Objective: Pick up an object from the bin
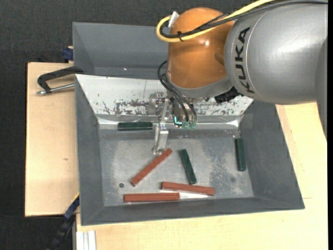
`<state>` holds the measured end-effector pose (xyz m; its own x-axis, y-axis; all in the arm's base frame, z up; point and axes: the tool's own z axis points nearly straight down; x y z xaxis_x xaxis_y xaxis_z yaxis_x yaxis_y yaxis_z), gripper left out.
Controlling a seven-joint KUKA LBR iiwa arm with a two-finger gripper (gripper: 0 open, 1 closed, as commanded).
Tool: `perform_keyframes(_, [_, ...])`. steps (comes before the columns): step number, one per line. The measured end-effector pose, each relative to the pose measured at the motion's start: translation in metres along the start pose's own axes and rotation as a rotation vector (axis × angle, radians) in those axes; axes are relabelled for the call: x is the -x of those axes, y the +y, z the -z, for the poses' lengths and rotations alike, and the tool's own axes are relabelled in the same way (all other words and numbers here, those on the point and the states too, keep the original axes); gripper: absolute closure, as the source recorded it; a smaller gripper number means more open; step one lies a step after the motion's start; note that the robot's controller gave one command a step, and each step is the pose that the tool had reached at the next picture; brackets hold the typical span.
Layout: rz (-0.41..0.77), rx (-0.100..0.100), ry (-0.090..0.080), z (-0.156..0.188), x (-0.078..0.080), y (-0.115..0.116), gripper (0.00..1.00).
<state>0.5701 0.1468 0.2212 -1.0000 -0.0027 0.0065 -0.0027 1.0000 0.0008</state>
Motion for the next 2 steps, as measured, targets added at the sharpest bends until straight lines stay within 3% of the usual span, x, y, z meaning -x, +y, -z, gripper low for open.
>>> perform_keyframes(1, [-0.002, 0.001, -0.008, 0.004, 0.002, -0.001, 0.0])
perform_keyframes(2, [0.099, 0.001, -0.012, -0.025, 0.0, -0.004, 0.0])
